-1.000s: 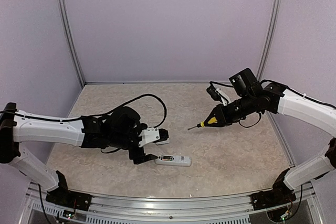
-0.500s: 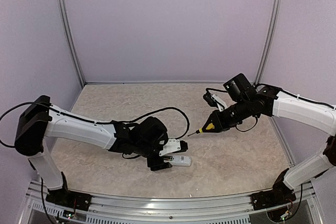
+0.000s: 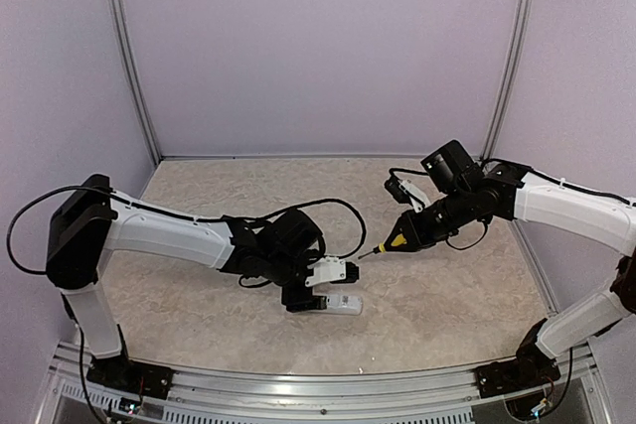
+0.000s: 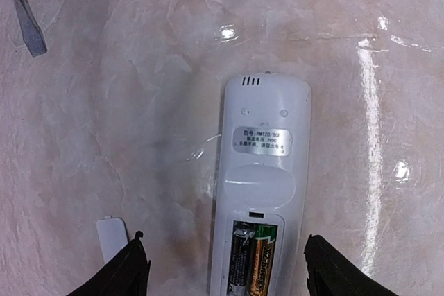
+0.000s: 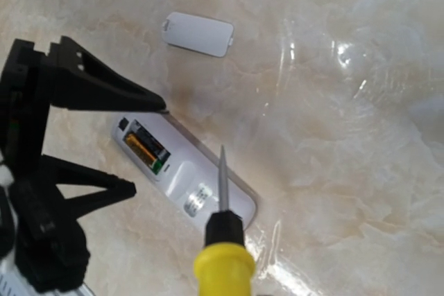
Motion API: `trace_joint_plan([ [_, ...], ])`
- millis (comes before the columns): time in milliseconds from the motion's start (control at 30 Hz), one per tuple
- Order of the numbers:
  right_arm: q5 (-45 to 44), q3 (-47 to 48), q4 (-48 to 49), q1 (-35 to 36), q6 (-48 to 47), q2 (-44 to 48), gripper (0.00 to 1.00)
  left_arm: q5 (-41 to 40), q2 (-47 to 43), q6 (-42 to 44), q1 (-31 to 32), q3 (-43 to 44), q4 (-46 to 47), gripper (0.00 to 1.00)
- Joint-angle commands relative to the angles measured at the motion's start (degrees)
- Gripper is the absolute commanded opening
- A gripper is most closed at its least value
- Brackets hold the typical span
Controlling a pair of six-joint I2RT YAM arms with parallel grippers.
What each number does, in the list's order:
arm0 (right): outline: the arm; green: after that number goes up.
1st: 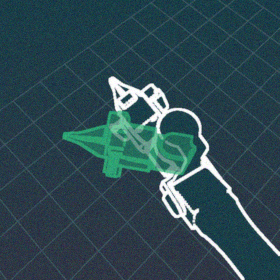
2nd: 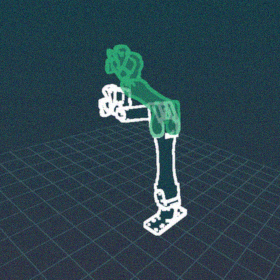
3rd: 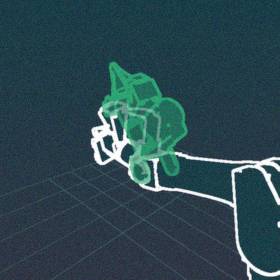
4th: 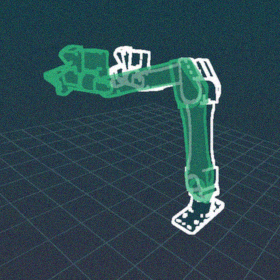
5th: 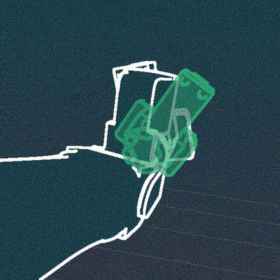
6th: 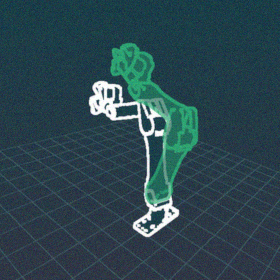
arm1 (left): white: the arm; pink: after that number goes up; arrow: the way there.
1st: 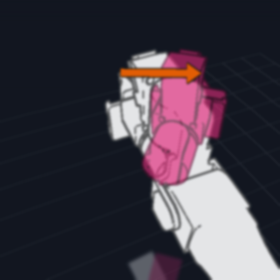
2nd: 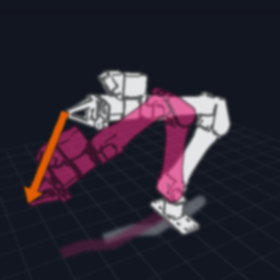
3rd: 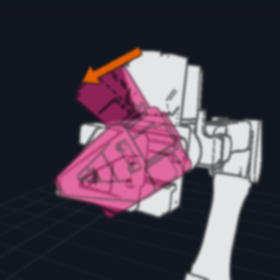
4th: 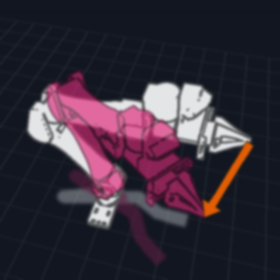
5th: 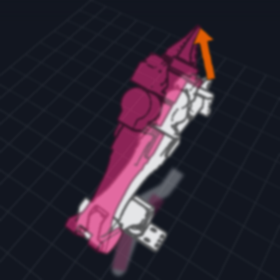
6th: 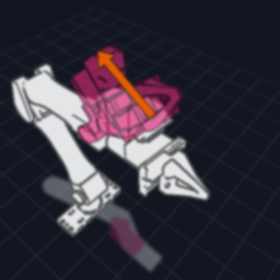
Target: Unload the batteries from the remote control
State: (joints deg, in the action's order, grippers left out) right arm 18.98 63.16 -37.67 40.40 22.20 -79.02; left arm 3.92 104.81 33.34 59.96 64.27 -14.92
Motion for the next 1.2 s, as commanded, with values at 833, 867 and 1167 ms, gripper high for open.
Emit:
trace_joint_plan([
  [833, -2.1, 3.0, -4.0, -0.9, -3.0, -1.3, 0.00, 2.8, -1.4, -0.5, -3.6, -4.2, -1.2, 0.75],
  [867, -2.0, 3.1, -4.2, -0.8, -2.9, -1.4, 0.00, 2.9, -1.4, -0.6, -3.6, -4.6, -1.0, 0.74],
  [1167, -2.3, 3.6, -4.7, -0.9, -3.0, -1.7, 0.00, 3.7, -0.2, -1.4, -3.8, -5.0, -0.1, 0.54],
])
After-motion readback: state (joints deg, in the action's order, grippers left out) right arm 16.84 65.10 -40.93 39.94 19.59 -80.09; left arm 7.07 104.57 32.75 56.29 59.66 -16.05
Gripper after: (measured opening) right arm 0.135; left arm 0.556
